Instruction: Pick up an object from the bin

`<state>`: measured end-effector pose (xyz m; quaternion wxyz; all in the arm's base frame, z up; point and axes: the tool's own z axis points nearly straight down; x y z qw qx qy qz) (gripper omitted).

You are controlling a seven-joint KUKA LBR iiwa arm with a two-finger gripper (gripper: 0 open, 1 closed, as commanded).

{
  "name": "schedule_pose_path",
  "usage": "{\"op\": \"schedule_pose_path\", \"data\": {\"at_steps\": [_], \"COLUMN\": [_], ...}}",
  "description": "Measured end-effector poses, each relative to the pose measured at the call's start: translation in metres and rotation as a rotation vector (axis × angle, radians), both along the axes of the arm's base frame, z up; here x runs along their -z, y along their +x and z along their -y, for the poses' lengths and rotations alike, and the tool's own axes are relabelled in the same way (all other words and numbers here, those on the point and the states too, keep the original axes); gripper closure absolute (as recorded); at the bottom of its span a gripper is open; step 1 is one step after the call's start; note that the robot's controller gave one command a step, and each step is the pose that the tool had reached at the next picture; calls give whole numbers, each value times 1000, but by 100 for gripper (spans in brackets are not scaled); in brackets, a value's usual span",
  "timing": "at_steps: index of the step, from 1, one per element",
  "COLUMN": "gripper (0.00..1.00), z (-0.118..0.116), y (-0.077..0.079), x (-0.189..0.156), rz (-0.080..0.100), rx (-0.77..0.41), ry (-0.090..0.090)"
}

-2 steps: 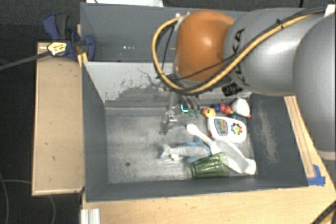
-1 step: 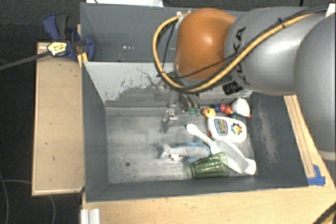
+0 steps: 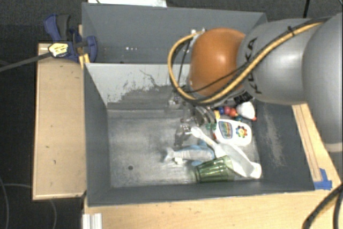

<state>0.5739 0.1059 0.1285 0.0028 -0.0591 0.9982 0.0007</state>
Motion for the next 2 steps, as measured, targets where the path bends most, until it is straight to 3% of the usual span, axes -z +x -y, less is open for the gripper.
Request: {"op": "schedule_pose_path", "data": {"at_steps": [1,2], "gripper": [0,0], "z": [38,55], "y": [-14,-25], "x": [0,-5], "rz": [-7,-3], "rx": [-85,-208], "ry": [-1,-2]}}
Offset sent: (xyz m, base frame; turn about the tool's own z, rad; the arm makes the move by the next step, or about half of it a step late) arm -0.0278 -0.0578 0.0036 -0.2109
